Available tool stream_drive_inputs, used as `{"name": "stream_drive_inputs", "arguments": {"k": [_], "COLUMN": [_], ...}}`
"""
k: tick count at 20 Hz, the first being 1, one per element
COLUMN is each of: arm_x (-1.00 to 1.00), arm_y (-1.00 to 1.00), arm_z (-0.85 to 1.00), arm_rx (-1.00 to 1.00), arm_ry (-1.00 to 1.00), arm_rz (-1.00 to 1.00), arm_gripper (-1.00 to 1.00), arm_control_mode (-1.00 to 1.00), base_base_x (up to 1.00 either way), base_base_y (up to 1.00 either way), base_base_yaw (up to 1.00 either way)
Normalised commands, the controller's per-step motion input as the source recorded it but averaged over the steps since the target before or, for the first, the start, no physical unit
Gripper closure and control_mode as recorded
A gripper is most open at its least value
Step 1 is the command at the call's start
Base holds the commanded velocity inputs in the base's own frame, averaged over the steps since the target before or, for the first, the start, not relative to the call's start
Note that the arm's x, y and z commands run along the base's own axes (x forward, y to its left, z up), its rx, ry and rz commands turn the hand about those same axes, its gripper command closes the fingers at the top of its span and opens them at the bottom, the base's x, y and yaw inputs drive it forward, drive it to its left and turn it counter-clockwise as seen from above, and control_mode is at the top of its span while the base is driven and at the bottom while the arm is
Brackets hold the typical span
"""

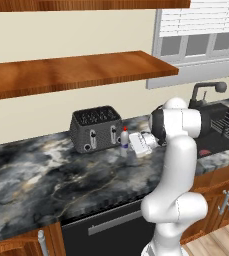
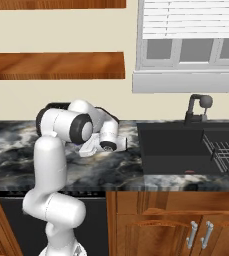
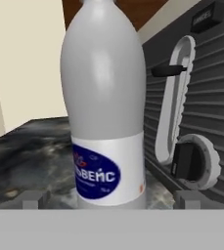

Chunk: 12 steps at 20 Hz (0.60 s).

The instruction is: Place the drinks on the dining counter in a tight cluster.

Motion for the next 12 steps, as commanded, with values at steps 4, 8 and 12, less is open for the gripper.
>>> {"name": "stream_drive_inputs", "arguments": {"k": [4, 8, 12], "arm_x": [0.00, 0.00, -0.11], "arm_y": [0.19, 0.08, 0.19], "arm_z": [0.00, 0.00, 0.03], "arm_rx": [0.00, 0.00, 0.00], "arm_ry": [0.00, -0.12, -0.20], "arm_rz": [0.00, -0.04, -0.04], "arm_gripper": [-1.00, -1.00, -1.00], "arm_control_mode": [-1.00, -1.00, -1.00], "base_base_x": [0.00, 0.00, 0.00], "base_base_y": [0.00, 0.00, 0.00], "base_base_yaw": [0.00, 0.00, 0.00]}}
